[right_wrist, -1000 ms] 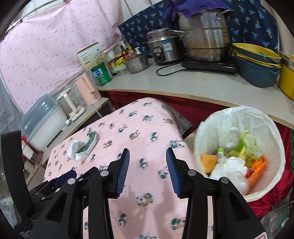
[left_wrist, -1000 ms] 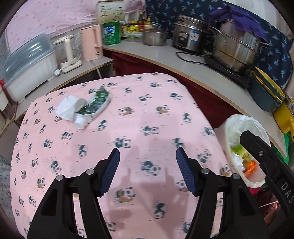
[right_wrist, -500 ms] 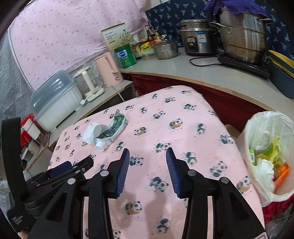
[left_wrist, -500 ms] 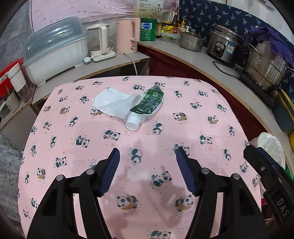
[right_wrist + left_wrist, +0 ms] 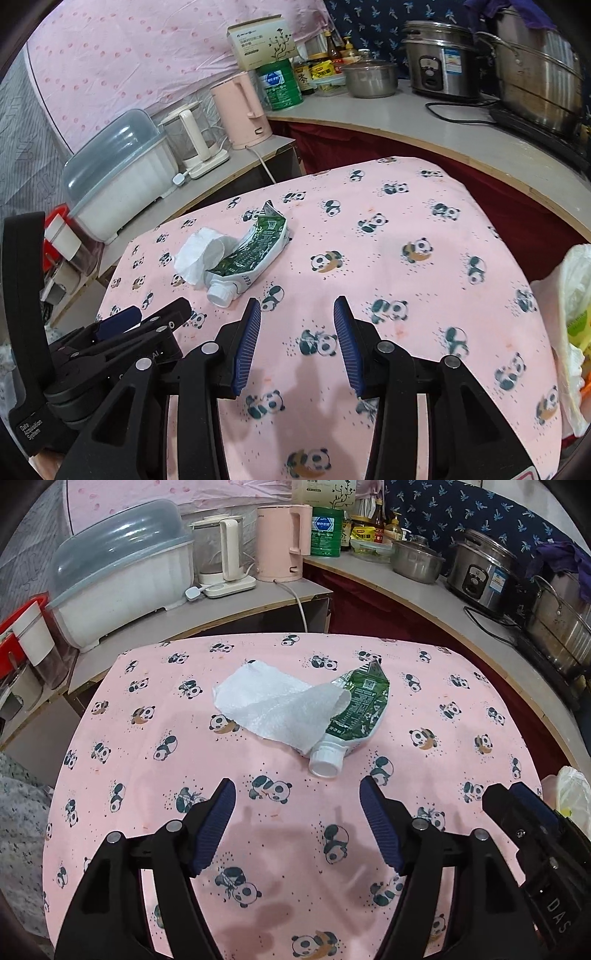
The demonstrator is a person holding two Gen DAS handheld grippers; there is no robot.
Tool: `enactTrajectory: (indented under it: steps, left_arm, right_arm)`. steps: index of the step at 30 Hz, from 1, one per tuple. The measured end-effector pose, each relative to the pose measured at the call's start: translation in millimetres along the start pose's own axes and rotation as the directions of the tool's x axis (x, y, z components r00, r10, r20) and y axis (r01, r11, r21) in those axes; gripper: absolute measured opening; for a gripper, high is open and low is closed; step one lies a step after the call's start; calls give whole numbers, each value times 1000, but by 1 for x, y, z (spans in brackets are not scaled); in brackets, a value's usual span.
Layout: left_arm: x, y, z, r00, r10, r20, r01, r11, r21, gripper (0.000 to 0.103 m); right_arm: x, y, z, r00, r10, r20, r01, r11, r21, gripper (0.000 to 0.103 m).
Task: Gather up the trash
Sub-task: 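Grasp the white tissue with left gripper while right gripper grasps green sauce packet, then carry the tissue and sauce packet over the trash bin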
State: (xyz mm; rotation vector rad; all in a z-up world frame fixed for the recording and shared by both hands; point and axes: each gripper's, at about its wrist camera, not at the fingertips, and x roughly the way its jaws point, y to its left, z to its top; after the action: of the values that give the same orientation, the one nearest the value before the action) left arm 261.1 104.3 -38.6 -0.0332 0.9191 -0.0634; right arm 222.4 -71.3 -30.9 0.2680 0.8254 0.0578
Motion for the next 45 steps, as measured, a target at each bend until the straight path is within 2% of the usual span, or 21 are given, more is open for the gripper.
enactTrajectory:
  steps: [10,13,15,16,18,20,22,30,32,33,34,41,45]
  left_arm:
    - [53,2,35,999,-26,-19,26,999,25,65]
    - [66,1,42,998,-53,-39,55,998,36,53]
    - [74,1,46,995,-85,-60,87,995,39,35]
    - [77,2,48,993,-96,-68,99,994,40,31]
    - [82,4,51,991,-112,-77,115,993,37,16]
    - [86,6,54,989,-120,-83,123,992,34,8]
    - [89,10,56,990,-115,-78,118,993,27,4]
    - [96,21,62,994,-85,-70,84,996,-17,1]
    - [98,22,63,994,-78,-78,77,997,-26,1]
    - [99,23,63,994,-78,-81,76,997,-29,1]
    - [99,22,62,994,-75,-84,73,997,-29,1]
    - [85,12,51,994,-73,-83,72,997,-16,1]
    - [69,-1,38,993,-87,-84,88,996,-2,1]
  right_arm:
    - [66,3,32,999,24,-45,-24,1000,12,41]
    - [84,9,43,998,30,-52,-31,1000,-3,41]
    - [95,12,50,998,39,-58,-40,999,-12,41]
    - [101,14,54,997,42,-62,-44,999,-20,41]
    - [112,18,61,997,41,-65,-44,998,-47,42]
    - [122,21,67,997,42,-68,-47,997,-67,42]
    - [133,22,73,996,48,-76,-54,996,-69,42]
    - [167,21,80,990,77,-117,-82,996,-39,42]
    - [171,22,80,988,92,-125,-96,995,-27,36]
    - [171,22,79,987,96,-128,-100,995,-23,25]
    - [172,22,79,987,95,-133,-99,995,-24,21]
    - [137,2,66,991,94,-93,-91,995,33,17]
    - [103,-16,54,997,54,-58,-51,997,52,16]
